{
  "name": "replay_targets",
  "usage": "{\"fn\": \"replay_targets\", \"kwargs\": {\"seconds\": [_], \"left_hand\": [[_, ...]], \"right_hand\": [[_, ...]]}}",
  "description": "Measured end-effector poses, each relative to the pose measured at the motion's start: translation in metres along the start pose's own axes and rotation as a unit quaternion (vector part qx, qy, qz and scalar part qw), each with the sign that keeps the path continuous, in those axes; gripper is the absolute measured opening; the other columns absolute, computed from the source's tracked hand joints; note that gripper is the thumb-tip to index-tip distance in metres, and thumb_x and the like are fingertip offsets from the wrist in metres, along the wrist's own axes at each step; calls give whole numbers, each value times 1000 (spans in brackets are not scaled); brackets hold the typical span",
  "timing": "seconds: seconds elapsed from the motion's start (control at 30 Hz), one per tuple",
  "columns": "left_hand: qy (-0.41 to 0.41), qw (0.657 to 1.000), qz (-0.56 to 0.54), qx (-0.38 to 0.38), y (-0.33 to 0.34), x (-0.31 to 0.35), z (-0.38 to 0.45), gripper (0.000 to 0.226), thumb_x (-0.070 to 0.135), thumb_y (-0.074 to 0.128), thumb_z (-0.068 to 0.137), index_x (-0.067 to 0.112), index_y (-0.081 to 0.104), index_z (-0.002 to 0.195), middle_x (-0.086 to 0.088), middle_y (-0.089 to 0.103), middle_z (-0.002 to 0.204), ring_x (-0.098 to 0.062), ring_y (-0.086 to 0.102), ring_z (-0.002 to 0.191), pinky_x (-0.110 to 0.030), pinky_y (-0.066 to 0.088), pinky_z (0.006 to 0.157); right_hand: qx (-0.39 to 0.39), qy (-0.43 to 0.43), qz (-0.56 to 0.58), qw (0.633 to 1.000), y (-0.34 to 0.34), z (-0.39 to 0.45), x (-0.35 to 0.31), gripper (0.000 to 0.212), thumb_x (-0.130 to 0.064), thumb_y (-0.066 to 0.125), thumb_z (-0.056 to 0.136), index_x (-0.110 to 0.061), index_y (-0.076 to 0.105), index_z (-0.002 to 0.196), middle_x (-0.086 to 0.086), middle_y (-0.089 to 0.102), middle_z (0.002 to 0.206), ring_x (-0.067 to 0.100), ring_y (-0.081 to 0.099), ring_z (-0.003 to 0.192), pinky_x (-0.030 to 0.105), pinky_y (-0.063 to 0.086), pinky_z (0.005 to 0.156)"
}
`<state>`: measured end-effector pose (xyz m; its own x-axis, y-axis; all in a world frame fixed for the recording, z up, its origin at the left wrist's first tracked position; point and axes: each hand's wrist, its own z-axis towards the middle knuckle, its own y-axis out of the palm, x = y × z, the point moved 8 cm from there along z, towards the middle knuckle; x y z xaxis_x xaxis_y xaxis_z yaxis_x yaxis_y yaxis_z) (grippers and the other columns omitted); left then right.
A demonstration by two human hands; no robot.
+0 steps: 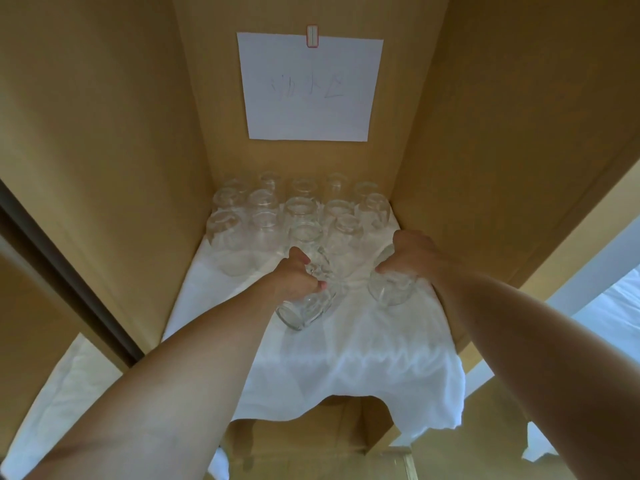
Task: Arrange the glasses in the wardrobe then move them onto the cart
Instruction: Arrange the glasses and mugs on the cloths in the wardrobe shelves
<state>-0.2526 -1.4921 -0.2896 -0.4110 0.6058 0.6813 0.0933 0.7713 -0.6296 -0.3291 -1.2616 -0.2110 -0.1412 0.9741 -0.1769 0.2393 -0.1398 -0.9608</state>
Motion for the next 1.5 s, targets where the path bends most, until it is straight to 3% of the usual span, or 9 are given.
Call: {"fn": "replay_targets", "kwargs": {"seconds": [0.17, 0.53, 0.8, 0.9, 1.03, 1.17, 1.3, 1.4, 1.5], "left_hand": [[-1, 1000, -2, -2, 0, -2, 0, 69, 35, 79, 87, 20, 32, 135, -9, 54, 120, -24, 59, 107, -25, 42, 63], [4, 1000, -26, -6, 1, -6, 1, 64, 35, 79, 86, 24, 35, 130, -10, 51, 125, -20, 57, 94, -26, 45, 65], [20, 998, -56, 8, 4, -10, -3, 62, 37, 80, 84, 28, 39, 130, -6, 46, 131, -23, 60, 108, -28, 50, 69], [20, 997, -76, 8, 5, -14, -8, 60, 40, 79, 84, 33, 39, 128, -6, 53, 124, -18, 62, 90, -24, 48, 64], [-3, 995, -94, 17, 11, -21, -16, 76, 50, 78, 80, 34, 32, 138, -1, 58, 115, -13, 63, 84, -23, 46, 62], [-18, 996, -77, 38, 15, -23, -23, 88, 61, 77, 74, 29, 32, 142, 1, 58, 119, -19, 60, 98, -28, 45, 71], [-3, 996, -92, -13, 19, -17, -39, 105, 69, 82, 58, 32, 29, 141, 9, 58, 115, -12, 58, 102, -26, 45, 75], [25, 989, -105, -100, 25, -10, -56, 119, 50, 91, 67, 35, 14, 156, 16, 43, 143, -13, 44, 131, -31, 45, 96], [41, 967, -208, -143, 18, -17, -77, 99, 46, 85, 78, 41, 25, 157, 25, 46, 144, -5, 46, 132, -35, 44, 106]], "right_hand": [[4, -44, 75, 996, 3, 16, -5, 89, -21, 91, 71, -17, 48, 148, 9, 52, 143, 28, 54, 127, 28, 52, 85], [57, -120, 16, 991, 20, 48, -15, 83, -14, 78, 81, -21, 39, 154, 16, 51, 136, 28, 53, 123, 22, 42, 92], [60, -113, -44, 991, 29, 47, -20, 81, -21, 68, 93, -27, 24, 160, 14, 21, 166, 35, 22, 151, 35, 28, 117], [158, -134, -76, 975, 26, 20, -30, 69, -17, 67, 91, -22, 41, 154, 10, 36, 160, 38, 32, 145, 41, 34, 116], [310, -148, 93, 934, 27, -27, -34, 22, -16, 69, 91, -10, 75, 111, 13, 72, 109, 35, 63, 105, 39, 48, 92], [126, -30, 267, 955, 62, -28, -35, 29, -36, 63, 98, -12, 72, 111, 9, 74, 97, 28, 71, 91, 27, 52, 86], [-150, 119, 530, 826, 106, -49, -51, 53, -57, 49, 101, -8, 61, 115, 20, 67, 109, 38, 74, 87, 48, 63, 80], [-198, 109, 612, 758, 115, -56, -65, 55, -64, 50, 97, -11, 63, 108, 23, 69, 115, 37, 72, 95, 50, 60, 83], [-243, 83, 613, 747, 121, -57, -74, 66, -71, 57, 89, -14, 66, 120, 17, 73, 115, 38, 69, 108, 55, 56, 92]]}}
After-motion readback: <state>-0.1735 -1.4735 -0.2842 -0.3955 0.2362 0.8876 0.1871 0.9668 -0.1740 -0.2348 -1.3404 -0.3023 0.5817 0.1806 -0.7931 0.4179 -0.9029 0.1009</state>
